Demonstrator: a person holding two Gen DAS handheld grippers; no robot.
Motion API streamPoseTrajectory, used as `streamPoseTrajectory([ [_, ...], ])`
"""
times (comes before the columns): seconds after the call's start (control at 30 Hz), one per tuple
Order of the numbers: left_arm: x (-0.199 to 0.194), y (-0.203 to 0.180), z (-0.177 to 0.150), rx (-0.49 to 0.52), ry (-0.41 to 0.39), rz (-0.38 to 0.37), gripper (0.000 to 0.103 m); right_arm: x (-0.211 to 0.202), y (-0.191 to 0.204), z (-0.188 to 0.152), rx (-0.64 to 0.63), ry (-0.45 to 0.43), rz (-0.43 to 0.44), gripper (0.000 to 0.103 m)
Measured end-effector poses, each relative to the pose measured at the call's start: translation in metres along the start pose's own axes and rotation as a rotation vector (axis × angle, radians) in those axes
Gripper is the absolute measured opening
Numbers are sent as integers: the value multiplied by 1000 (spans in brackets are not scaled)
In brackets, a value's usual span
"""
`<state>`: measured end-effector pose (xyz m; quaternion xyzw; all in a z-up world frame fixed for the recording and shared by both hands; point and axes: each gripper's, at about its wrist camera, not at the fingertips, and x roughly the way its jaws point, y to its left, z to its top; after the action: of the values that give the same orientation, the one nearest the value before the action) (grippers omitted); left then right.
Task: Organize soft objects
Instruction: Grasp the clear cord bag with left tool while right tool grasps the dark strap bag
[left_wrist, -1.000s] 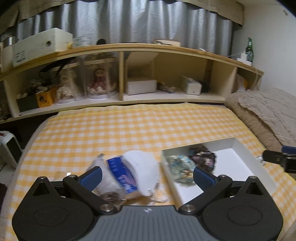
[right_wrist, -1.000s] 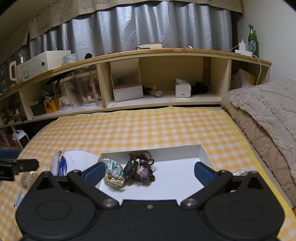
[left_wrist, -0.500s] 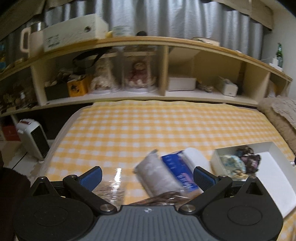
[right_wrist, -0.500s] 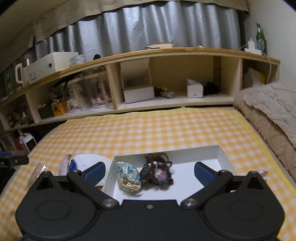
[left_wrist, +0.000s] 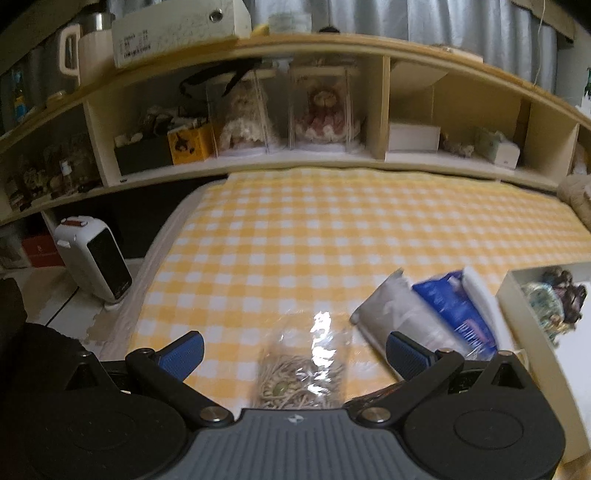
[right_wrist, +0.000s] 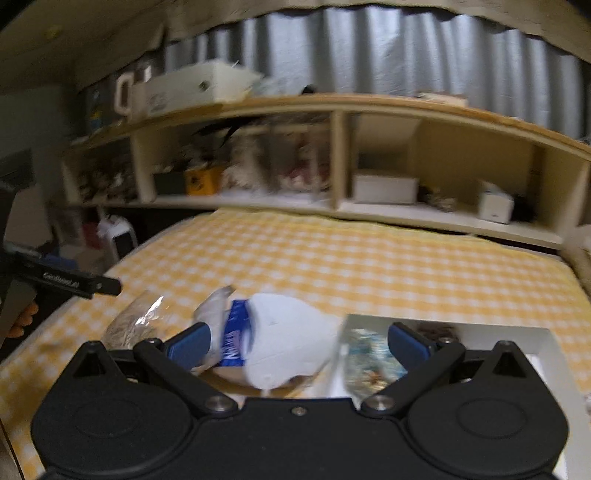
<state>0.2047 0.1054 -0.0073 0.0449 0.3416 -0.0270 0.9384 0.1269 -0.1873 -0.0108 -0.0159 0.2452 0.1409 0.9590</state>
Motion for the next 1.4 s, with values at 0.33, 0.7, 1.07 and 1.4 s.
streamPoseTrajectory([
  [0.33,38,12,-12,27,83,-38,103,89,50,-3,-64,121,58,102],
  [0.7,70,30,-14,-24,112,-81,90,95,69,-27,-258,414,203,74],
  [1.07,91,23,-24,-12,201,-171,72,121,82,-29,-139,443,431,50],
  [1.4,92,9,-28,21,257,-189,71,124,91,-43,-120,496,505,50],
])
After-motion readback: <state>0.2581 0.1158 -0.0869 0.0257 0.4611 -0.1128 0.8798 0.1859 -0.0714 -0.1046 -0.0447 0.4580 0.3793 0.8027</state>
